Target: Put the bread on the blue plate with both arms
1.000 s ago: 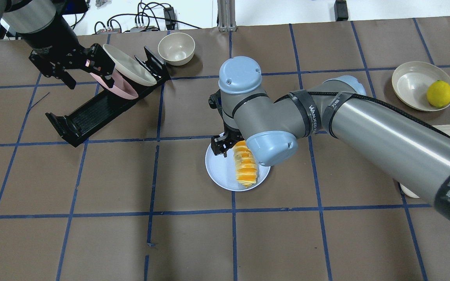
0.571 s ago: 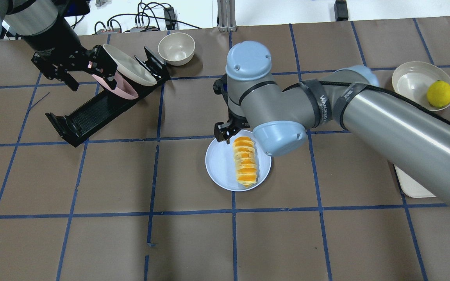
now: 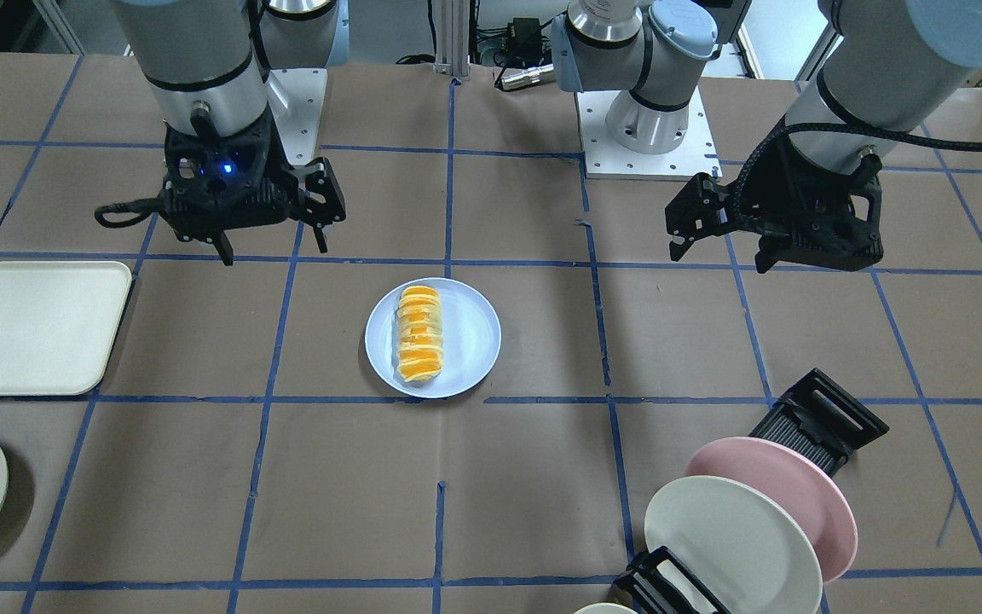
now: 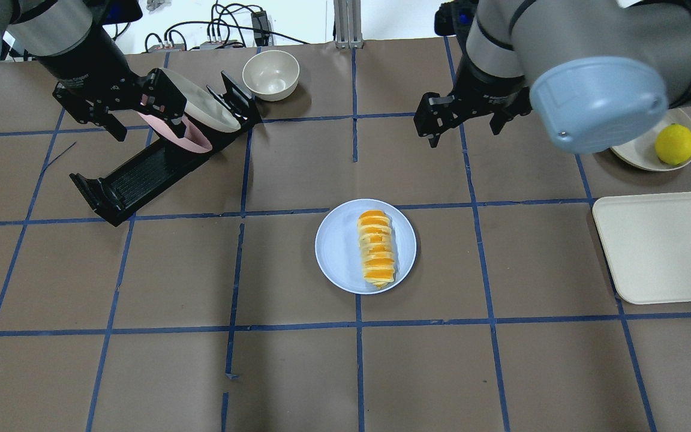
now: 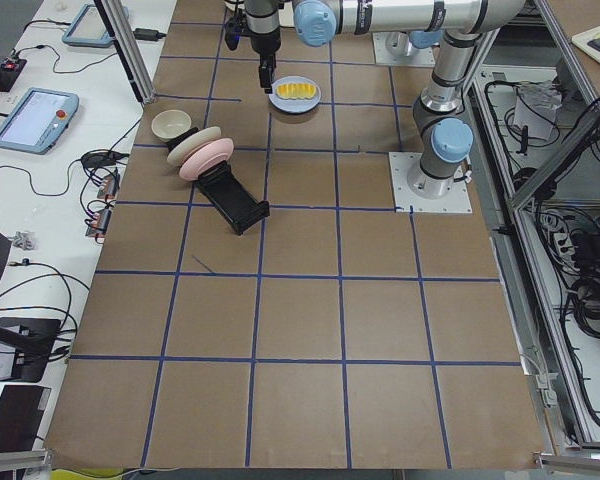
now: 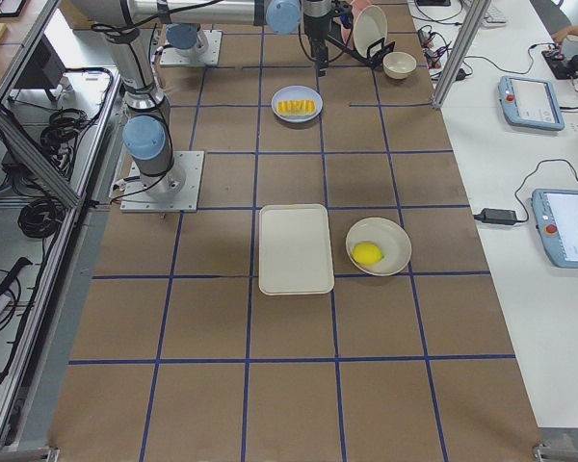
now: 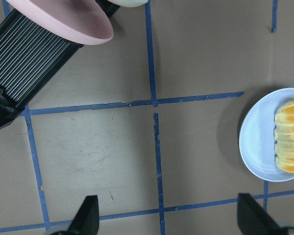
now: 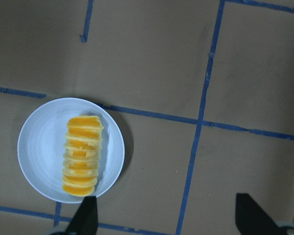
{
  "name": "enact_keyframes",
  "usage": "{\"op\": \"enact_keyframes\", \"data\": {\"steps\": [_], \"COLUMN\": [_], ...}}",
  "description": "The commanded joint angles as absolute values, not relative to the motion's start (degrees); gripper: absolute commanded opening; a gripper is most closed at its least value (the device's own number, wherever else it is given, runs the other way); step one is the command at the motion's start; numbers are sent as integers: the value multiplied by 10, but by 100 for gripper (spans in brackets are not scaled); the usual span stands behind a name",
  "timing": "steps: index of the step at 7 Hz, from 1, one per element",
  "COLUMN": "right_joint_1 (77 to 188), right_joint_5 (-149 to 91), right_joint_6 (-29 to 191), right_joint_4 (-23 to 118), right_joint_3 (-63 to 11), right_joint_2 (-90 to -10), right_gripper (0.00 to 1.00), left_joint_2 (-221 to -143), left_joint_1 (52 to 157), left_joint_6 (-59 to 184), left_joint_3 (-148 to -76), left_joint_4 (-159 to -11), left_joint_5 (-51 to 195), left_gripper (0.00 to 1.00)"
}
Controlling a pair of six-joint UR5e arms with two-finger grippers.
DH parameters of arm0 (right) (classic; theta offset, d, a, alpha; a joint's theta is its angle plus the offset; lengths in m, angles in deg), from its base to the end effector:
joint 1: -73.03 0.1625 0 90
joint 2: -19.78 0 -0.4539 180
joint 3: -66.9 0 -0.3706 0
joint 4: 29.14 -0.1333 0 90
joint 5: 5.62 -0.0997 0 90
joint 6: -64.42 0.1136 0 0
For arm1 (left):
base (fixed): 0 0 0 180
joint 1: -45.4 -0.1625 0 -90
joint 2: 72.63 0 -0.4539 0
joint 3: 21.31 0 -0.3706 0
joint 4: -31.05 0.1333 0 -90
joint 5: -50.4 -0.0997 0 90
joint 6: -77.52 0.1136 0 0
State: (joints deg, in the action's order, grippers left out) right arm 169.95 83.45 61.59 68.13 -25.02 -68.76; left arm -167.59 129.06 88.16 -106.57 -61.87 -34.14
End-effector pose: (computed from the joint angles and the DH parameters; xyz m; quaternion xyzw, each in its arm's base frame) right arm 0.1930 -0.4689 0.4878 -0.0852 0.9958 -0.0336 0.0093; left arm -0.0877 -0.5160 0.4949 -0.0362 -0.9978 -0.0200 0.0511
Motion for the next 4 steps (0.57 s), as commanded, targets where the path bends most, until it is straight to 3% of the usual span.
{"op": "enact_keyframes", "data": {"steps": [1,4], "right_joint_1": [1675,1658], "right_joint_5": [836,839], "right_joint_6": [613,614], "right_joint_4": [617,591], "right_joint_3": [-245,-249], "right_joint_2": [-713,-733], "right_gripper": [100,100], "left_joint_2": [-1679,-1680], "left_joint_1": [1292,1292], "left_joint_6": [879,885], "left_joint_3": [-1056,-1056], "left_joint_4": [-623,-624], "left_joint_5": [-336,-334], "left_gripper": [100,100]}}
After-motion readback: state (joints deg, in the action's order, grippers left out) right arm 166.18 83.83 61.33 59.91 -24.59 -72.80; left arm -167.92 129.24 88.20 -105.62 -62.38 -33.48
